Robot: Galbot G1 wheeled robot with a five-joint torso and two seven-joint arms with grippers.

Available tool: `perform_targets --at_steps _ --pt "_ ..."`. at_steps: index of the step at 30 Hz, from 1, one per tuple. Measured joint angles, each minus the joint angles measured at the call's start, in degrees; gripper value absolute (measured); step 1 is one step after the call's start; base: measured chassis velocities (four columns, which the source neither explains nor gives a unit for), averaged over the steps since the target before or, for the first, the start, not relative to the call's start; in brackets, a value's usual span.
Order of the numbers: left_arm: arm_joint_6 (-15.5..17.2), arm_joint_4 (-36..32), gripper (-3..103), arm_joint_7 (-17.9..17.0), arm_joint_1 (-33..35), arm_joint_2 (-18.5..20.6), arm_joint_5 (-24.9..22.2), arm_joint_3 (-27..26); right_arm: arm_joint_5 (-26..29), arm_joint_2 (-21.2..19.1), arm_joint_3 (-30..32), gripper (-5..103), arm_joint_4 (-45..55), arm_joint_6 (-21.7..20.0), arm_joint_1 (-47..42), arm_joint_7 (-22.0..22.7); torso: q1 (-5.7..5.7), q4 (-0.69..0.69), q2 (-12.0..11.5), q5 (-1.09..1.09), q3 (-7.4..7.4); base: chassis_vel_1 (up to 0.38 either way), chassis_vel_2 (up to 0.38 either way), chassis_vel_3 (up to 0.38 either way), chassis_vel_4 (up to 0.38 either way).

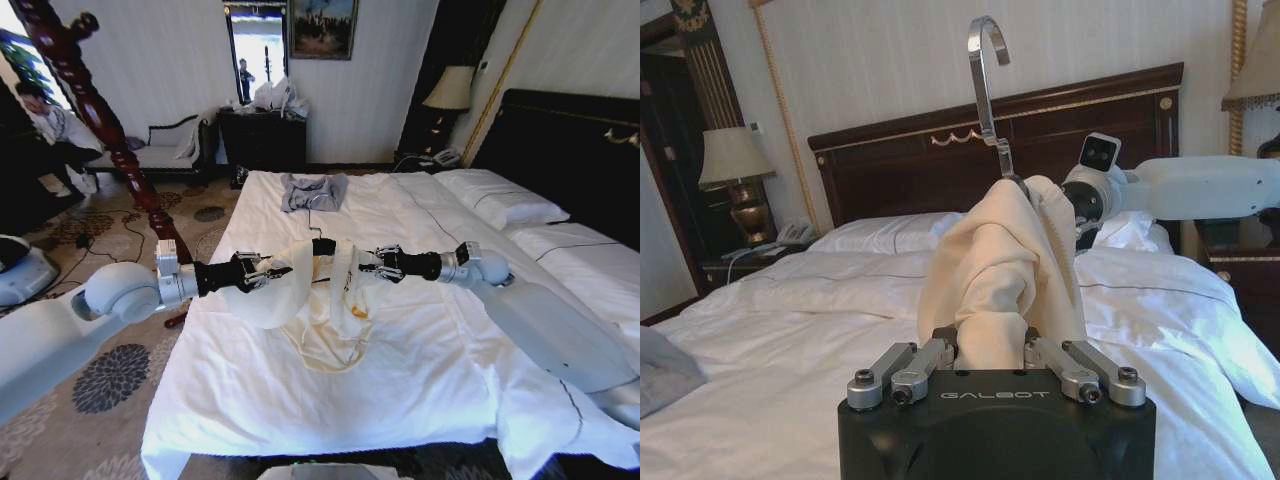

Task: Pick up the clothes from the bed and hang them on the clothes hanger.

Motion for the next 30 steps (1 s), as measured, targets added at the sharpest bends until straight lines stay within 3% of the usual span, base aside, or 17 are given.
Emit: perform_targets --at_steps 3,6,10,12,15,16,18,24,27,28,29,30 --pt "-0.04 -0.44 20 0.55 -0.04 -0.04 -0.31 0.04 1.1 0.07 0.24 30 0.39 0.16 -0.08 0.28 0.0 0.01 0.0 -0.02 0.0 0.0 0.0 0.0 0.0" --pt "-0.07 -0.46 20 0.7 -0.04 0.01 -0.39 0.04 1.19 0.08 0.28 36 0.4 0.22 -0.22 0.28 0.0 0.01 0.0 0.0 0.0 0.0 0.0 0.0 0.0" --pt "-0.24 -0.28 20 1.61 0.12 -0.05 -0.42 -0.04 1.2 -0.07 0.68 58 0.29 0.49 -0.35 0.26 0.0 0.0 0.0 0.0 0.0 0.0 0.0 0.0 0.0" --pt "-0.32 -0.21 20 1.76 0.19 -0.08 -0.39 -0.11 1.2 -0.12 0.78 58 0.21 0.68 -0.37 0.27 0.0 0.0 0.0 0.0 0.0 0.0 0.0 0.0 0.0" --pt "-0.45 -0.14 19 1.64 0.71 -0.07 -0.08 -0.66 1.63 -0.19 1.58 74 -0.55 1.04 -0.39 0.59 0.0 0.0 0.0 0.0 0.0 0.0 0.0 0.0 0.0" --pt "-0.45 -0.14 19 1.64 0.71 -0.07 -0.08 -0.66 1.63 -0.19 1.58 74 -0.55 1.04 -0.39 0.59 0.0 0.0 0.0 0.0 0.0 0.0 0.0 0.0 0.0" --pt "-0.49 0.01 19 0.91 1.05 -0.04 0.29 -1.13 1.95 -0.27 2.51 85 -2.17 1.25 -0.34 1.08 0.0 0.01 0.0 0.0 0.0 0.0 0.0 0.0 0.0" --pt "-0.49 0.41 19 -1.63 1.58 -0.43 0.25 -2.91 4.65 -1.38 4.65 99 -4.68 1.17 -1.14 4.28 0.0 0.0 0.0 0.01 0.0 0.0 0.0 0.0 0.0" --pt "-0.08 1.05 19 -6.09 2.18 -1.77 0.05 -6.2 3.52 -1.59 7.87 100 -4.61 -0.14 -2.95 12.01 0.0 0.0 0.0 0.0 0.0 0.0 0.0 0.0 0.0" --pt "-0.08 1.05 19 -6.09 2.18 -1.77 0.05 -6.2 3.52 -1.59 7.87 100 -4.61 -0.14 -2.95 12.01 0.0 0.0 0.0 0.0 0.0 0.0 0.0 0.0 0.0" --pt "0.6 1.27 19 -9.59 1.94 -2.46 -0.8 -7.34 1.71 -1.58 8.77 100 -3.88 -0.6 -3.86 18.68 0.0 0.0 0.0 -0.01 0.0 0.0 0.0 0.0 0.0" --pt "1.23 1.39 19 -11.67 1.64 -2.79 -1.63 -8.01 0.9 -1.48 8.98 100 -3.55 -0.69 -4.21 22.16 0.0 -0.01 0.0 -0.01 0.0 0.0 0.0 0.0 0.0"
